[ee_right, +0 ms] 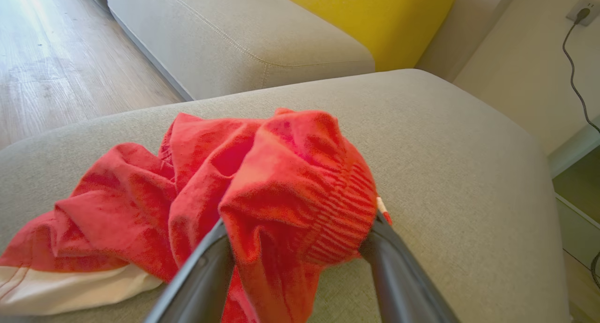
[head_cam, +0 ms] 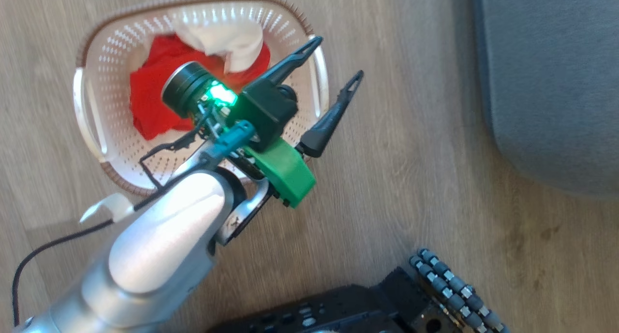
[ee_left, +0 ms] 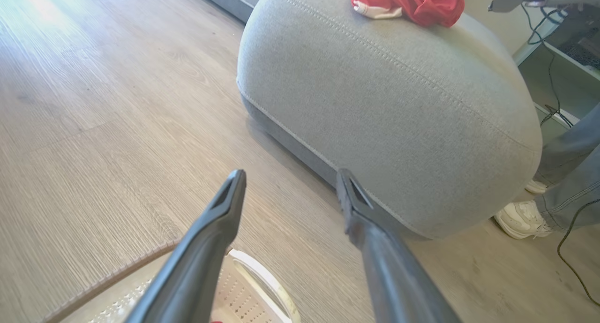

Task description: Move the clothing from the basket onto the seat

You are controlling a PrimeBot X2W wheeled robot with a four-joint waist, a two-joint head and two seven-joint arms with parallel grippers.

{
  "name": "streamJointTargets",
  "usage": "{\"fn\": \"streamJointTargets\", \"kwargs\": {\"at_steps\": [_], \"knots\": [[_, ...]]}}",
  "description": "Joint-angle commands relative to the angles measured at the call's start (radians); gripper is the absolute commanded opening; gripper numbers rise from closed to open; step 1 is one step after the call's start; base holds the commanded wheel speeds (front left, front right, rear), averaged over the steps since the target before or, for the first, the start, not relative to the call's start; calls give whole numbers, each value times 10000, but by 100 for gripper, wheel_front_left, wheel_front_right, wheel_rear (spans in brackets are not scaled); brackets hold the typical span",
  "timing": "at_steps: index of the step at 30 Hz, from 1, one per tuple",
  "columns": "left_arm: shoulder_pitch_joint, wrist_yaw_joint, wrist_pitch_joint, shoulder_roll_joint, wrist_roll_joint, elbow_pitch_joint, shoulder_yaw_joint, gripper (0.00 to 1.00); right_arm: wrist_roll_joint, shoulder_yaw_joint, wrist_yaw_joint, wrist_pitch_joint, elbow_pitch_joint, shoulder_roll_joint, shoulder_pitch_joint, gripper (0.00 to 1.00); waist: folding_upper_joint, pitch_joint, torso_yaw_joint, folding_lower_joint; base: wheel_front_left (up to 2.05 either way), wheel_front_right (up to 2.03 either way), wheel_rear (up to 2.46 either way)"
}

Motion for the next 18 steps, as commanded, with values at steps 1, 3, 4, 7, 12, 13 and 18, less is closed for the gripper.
{"fn": "streamJointTargets", "kwargs": {"at_steps": [1,3,4,7,12,13,18], "knots": [[239,97,-115,17,-109,-266,368,100,195,272,69,-30,-329,-68,565,100,0,-569,-272,0,0,0,0],[417,201,-230,22,-280,-157,513,100,620,906,69,-50,-655,74,1071,100,0,-932,-362,0,0,0,0],[520,242,-292,24,-376,-102,578,100,894,1158,69,-71,-868,104,1354,100,0,-1134,-366,0,0,0,0],[848,344,-476,74,-616,41,741,100,1681,1971,69,-54,-1620,122,2365,100,0,-1716,-296,0,0,0,0],[1453,533,-882,131,-918,257,952,100,2779,2998,69,36,-3213,16,4310,100,0,-2697,8,0,0,0,0],[1586,573,-962,119,-1001,290,996,100,2909,3128,69,31,-3564,-13,4669,100,0,-2867,85,0,0,0,0],[2150,740,-1413,120,-1326,510,1240,100,2926,3238,69,50,-5270,57,6195,100,0,-3719,655,0,0,0,0]]}}
